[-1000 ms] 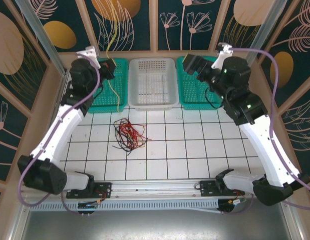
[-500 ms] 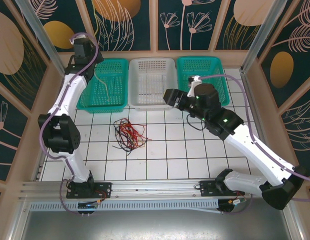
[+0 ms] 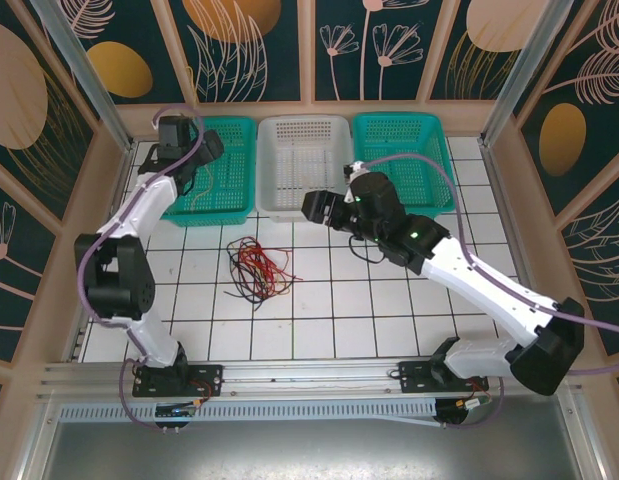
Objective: Untangle the cables
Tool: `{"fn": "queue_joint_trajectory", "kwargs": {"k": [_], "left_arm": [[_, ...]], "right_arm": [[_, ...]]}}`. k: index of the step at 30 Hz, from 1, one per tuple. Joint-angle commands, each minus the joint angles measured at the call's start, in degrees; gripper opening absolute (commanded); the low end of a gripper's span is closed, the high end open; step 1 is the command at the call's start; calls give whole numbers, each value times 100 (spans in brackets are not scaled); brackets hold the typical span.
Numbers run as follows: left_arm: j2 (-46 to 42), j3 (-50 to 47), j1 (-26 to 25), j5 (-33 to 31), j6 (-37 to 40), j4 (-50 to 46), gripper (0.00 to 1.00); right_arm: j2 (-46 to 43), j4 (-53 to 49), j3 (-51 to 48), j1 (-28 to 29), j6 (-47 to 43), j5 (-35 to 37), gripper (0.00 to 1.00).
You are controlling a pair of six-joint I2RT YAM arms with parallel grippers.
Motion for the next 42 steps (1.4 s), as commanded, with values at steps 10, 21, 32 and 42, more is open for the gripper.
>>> {"fn": "queue_joint_trajectory", "kwargs": {"k": [10,21,32,42], "left_arm": [[-3067,-1647,-1,1033,-1017,262,84],[-4894,-4709,-69,2347,-1588,-133,61],[-4810,-5491,-311,2657,-1776,155,54],[-3875,-5146,-1365,2257,-1804,736,45]], "right_arm": [[1670,36,218,554,-102,-89,74],[3691,-292,1060,998,-743,-475,53],[3994,-348,1064,1105,-714,-423,13],[2321,-1261,-69,1087,-531,714,0]]}}
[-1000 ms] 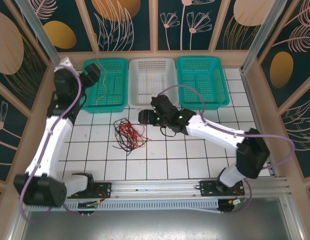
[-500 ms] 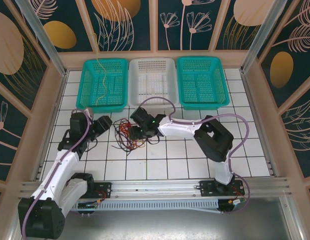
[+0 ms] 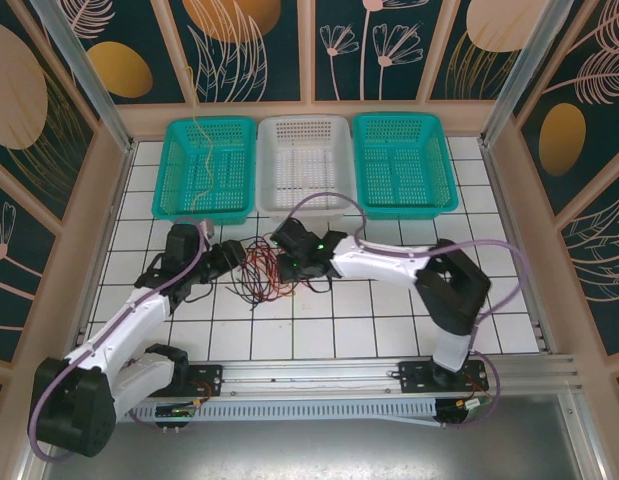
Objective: Untangle the cables
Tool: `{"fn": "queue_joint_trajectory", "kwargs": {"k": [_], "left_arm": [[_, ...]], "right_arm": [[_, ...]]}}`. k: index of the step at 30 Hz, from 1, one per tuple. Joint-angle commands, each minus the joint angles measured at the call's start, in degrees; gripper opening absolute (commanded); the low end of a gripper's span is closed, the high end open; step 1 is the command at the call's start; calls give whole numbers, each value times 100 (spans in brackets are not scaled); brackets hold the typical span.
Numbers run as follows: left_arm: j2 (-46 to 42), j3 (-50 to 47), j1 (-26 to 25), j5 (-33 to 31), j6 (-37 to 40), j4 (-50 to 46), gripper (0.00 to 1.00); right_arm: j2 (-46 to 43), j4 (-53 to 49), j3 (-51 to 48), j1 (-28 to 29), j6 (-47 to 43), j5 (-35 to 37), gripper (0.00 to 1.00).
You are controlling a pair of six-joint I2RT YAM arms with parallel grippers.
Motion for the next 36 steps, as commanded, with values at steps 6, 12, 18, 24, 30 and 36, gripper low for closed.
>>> {"fn": "queue_joint_trajectory", "kwargs": {"k": [6,12,18,24,30,36], "left_arm": [[645,304,-885,-179,-120,680,44],[683,473,-981,-179,-1,487,48],[639,665,-981,-293,3,402,46],[611,632,-981,-311,12,369,45],[426,459,-982,-443,65,178,44],[394,417,-974,-477,39,203,44]], "right_arm": [[-1260,-937,-1293,-232,509,708,2],[-1851,-1314,-1510,-384,669,866,50],[-1863,-1061,-1147,-671,491,590,50],[-1041,-635,-820,-741,333,348,32],[-548,-460,-1045,-742,337,254,33],[-569,-278,-1404,-717,436,84,28]]}}
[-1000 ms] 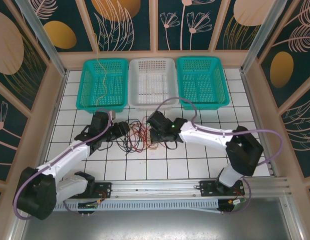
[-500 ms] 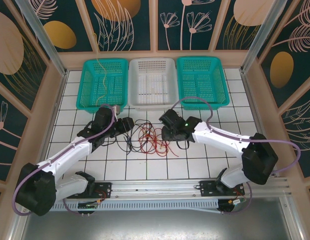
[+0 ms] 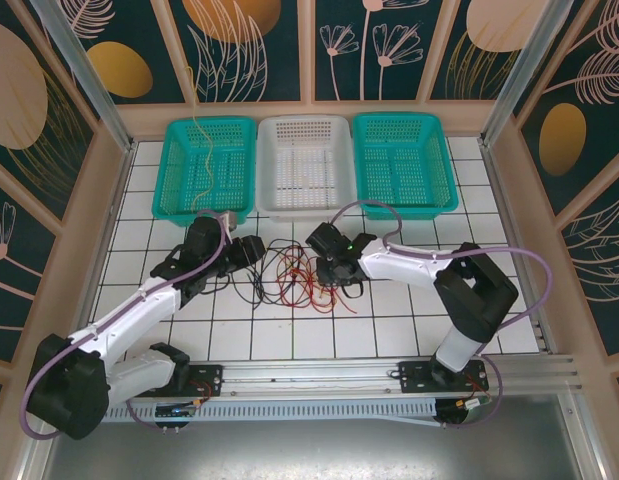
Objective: Untangle the cables
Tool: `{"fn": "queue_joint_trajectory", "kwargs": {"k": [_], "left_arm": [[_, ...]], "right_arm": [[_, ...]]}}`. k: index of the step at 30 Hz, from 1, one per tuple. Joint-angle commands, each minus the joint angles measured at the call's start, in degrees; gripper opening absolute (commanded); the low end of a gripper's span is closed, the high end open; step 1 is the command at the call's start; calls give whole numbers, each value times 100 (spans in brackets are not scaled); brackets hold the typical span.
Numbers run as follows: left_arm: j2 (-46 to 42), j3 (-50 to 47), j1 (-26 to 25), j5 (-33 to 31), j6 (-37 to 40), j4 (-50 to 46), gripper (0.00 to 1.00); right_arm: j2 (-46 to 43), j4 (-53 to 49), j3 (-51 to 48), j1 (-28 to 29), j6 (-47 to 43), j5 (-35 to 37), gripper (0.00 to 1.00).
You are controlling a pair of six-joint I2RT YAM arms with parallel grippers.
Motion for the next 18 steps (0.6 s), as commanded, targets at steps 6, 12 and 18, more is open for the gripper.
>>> {"fn": "queue_joint_trajectory", "kwargs": {"k": [6,12,18], "left_arm": [[15,32,-38,-92,104,-60,44],[-8,142,-40,65,124,47,43],[-136,298,-41,444,-38,554,43]], "right_arm": [[-21,32,-132,82,15,-1,13],[-878,-465,452,368,-381,615,0],[-2415,-666,720,649,-794,1035,0]]}}
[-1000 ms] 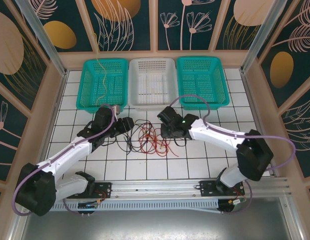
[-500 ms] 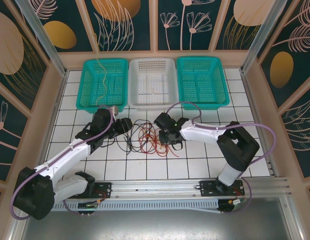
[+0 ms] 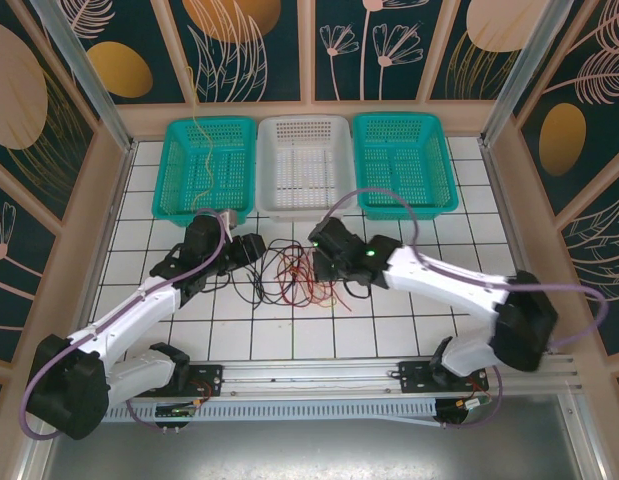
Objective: Untangle the cables
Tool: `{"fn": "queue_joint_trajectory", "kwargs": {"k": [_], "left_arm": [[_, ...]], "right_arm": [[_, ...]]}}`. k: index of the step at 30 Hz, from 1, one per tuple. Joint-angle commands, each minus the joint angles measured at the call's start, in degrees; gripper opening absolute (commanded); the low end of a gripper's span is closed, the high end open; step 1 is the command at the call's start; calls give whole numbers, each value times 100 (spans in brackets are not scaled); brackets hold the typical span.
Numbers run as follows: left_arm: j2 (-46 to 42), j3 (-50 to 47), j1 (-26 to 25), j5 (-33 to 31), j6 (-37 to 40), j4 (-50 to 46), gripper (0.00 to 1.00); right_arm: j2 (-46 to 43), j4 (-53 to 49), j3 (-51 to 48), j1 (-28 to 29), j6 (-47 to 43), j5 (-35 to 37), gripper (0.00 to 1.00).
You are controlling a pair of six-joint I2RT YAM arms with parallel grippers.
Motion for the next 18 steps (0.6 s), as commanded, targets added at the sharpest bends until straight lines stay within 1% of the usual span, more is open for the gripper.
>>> {"fn": "queue_joint_trajectory", "kwargs": {"k": [1,3,5,6,11,15,18], "left_arm": [[-141,210,-41,409,-83,595,43],[-155,213,-41,661,-199,948,43],[-168,230,-39,899,-362,1343,46],[-159,258,-40,1041,-426,1503,48],[-228,307,-79,1614,-752,2396,51],[-241,269,-259,1834,-719,2793,60],[-116,279,-437,1831,-629,2888,66]], "right_arm": [[-707,-266,267,61,-310,444,0],[-894,-249,371,110,-406,487,0],[-963,-253,540,119,-486,561,0],[-981,-206,619,119,-554,568,0],[-904,-78,1063,119,-763,465,0],[-920,127,1224,125,-871,287,0],[-879,159,1324,110,-911,209,0]]}}
